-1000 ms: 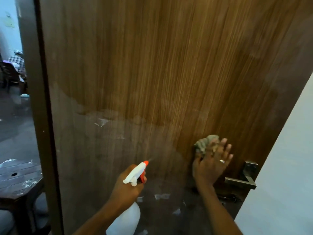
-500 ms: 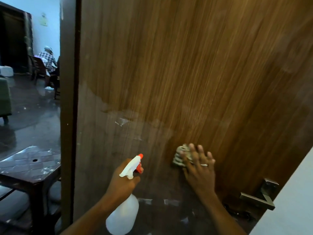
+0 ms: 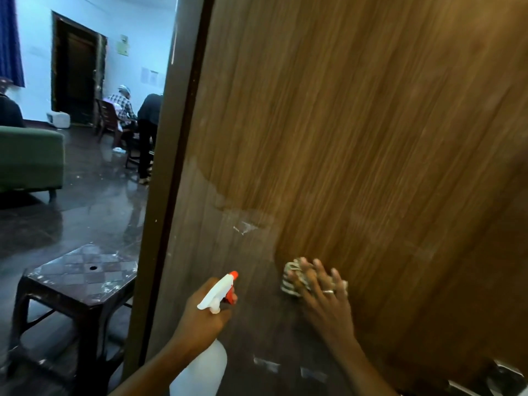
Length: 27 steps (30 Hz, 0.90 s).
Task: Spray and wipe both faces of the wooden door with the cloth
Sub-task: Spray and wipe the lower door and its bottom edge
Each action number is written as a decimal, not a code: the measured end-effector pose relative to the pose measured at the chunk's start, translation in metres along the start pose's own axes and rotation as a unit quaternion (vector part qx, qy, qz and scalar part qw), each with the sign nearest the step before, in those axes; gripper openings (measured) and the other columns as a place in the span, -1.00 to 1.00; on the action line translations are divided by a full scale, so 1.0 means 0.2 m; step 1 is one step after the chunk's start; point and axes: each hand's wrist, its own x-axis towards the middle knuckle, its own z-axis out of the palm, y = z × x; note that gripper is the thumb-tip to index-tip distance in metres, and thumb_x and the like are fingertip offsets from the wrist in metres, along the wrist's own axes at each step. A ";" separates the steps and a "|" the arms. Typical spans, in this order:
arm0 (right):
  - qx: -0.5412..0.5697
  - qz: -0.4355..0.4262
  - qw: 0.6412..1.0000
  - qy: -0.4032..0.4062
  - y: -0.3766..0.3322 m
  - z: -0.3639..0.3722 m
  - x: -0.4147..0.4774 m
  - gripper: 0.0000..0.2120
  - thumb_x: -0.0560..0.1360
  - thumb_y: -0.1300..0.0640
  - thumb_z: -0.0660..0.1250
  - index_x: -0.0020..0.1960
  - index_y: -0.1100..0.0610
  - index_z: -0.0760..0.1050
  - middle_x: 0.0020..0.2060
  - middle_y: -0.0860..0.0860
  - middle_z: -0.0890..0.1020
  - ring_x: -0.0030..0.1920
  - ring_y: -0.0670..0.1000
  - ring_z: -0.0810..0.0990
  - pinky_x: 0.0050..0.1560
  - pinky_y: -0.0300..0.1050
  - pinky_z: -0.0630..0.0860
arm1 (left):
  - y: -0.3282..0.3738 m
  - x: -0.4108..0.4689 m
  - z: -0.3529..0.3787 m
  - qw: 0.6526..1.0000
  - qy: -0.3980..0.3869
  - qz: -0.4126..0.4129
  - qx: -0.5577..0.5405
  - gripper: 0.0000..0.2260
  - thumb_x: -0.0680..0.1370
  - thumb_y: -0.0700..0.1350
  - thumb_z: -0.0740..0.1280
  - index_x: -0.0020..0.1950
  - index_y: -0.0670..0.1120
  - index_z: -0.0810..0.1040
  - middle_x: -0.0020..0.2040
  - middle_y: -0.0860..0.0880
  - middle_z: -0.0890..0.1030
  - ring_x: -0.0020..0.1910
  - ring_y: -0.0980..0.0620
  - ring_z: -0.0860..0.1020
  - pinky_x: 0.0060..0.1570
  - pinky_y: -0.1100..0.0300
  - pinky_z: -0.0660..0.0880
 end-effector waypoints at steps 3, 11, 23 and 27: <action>0.012 0.124 0.992 0.014 0.11 -0.07 0.08 -0.35 0.50 0.03 0.34 0.55 -0.06 0.23 0.54 0.11 0.24 0.51 0.20 0.26 0.43 0.33 0.22 | 0.03 0.03 -0.03 1.000 -0.007 0.004 -0.010 -0.72 0.45 -0.22 0.42 0.15 -0.12 0.52 -0.02 -0.04 0.63 -0.08 -0.04 0.62 -0.05 0.23 0.60; 0.043 0.087 0.994 0.053 -0.29 -0.01 0.78 -0.43 0.61 -0.01 0.19 0.59 -0.01 0.14 0.56 0.08 0.20 0.55 0.17 0.16 0.46 0.26 0.22 | 0.15 0.21 -0.21 0.997 -0.005 0.074 -0.010 -0.77 0.48 -0.29 0.37 0.11 -0.09 0.52 -0.07 -0.04 0.61 -0.11 -0.02 0.60 -0.25 0.48 0.50; 0.062 0.304 0.951 0.011 -0.39 -0.10 0.81 -0.46 0.63 -0.02 0.13 0.59 -0.01 0.13 0.57 0.12 0.14 0.57 0.21 0.07 0.50 0.34 0.02 | 0.11 0.54 -0.49 0.994 -0.038 0.090 0.040 -0.60 0.47 -0.23 0.40 0.27 0.02 0.46 0.03 -0.01 0.61 -0.03 -0.01 0.60 -0.26 0.49 0.47; 0.061 0.203 0.977 0.039 -0.67 0.01 1.09 -0.53 0.68 0.01 0.07 0.58 0.00 0.18 0.55 0.10 0.22 0.55 0.20 0.15 0.49 0.28 0.14 | 0.14 0.62 -0.58 0.993 -0.045 0.106 0.032 -0.59 0.48 -0.27 0.37 0.26 0.06 0.43 0.02 0.08 0.58 -0.02 0.05 0.57 -0.17 0.51 0.44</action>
